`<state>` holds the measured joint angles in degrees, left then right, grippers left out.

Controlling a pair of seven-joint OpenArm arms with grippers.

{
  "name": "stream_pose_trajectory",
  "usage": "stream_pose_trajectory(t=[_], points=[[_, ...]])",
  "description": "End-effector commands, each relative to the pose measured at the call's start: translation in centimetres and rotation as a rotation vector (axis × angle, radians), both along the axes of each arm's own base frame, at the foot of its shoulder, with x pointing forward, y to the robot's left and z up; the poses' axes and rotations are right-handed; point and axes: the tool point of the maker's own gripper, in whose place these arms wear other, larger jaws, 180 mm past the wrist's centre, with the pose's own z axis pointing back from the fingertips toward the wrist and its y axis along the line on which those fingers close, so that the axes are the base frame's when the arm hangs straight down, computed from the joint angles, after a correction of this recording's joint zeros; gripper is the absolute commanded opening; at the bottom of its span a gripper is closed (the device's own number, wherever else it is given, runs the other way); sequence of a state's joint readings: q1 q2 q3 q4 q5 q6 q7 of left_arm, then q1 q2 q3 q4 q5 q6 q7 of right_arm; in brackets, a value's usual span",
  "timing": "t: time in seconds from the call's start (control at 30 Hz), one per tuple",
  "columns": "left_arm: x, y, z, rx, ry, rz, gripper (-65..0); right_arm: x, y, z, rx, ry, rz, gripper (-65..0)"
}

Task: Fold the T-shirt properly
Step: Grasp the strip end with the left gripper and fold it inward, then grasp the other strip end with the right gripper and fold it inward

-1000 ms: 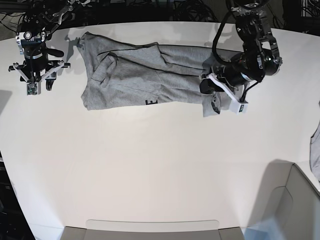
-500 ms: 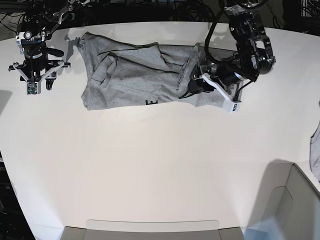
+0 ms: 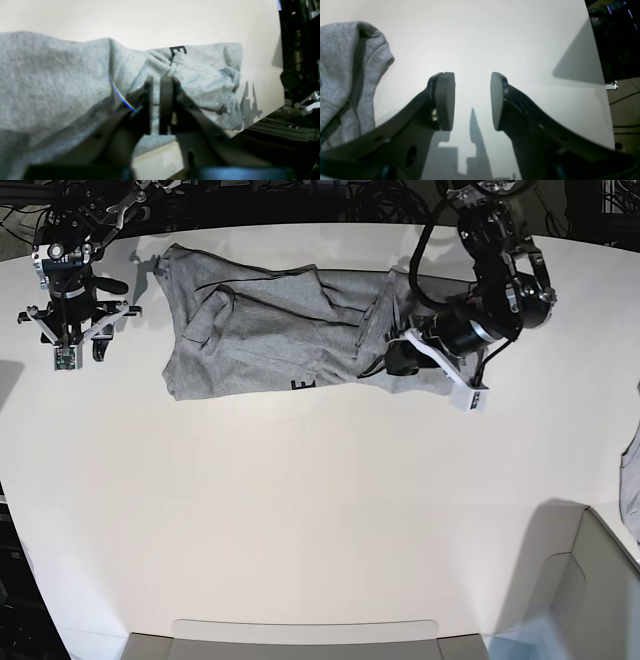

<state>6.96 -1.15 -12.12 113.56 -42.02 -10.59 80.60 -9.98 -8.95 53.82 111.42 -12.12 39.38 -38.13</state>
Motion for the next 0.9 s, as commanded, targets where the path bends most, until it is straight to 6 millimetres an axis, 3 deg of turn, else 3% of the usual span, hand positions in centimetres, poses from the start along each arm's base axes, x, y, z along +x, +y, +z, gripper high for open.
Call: stream_pose_trajectory(t=[0.0, 0.2, 0.3, 0.53, 0.7, 0.87], points=[[0.4, 0.1, 0.2, -0.009, -0.010, 0.008, -64.8, 0.7, 0.1, 1.2, -0.010, -0.047, 0.021, -41.2], [-0.6, 3.8, -1.7, 0.011, 0.046, 0.116, -65.0, 0.7, 0.1, 1.3, -0.012, -0.048, 0.022, -41.2], [-0.8, 4.5, -2.2, 0.029, 0.064, 0.114, -65.0, 0.7, 0.1, 1.3, -0.012, -0.048, 0.022, -41.2], [-1.9, 0.0, -6.0, -0.009, 0.188, -0.045, -65.0, 1.7, 2.1, 1.0, 0.001, -0.046, 0.084, -41.2], [-0.9, -3.7, -5.1, -0.030, 0.155, -0.156, -65.0, 2.4, 3.2, 1.2, 0.009, -0.055, 0.119, -41.3], [-0.2, -4.6, -4.4, -0.030, 0.132, -0.190, -65.0, 3.5, 5.7, 1.2, 0.027, -0.061, 0.192, -41.3]])
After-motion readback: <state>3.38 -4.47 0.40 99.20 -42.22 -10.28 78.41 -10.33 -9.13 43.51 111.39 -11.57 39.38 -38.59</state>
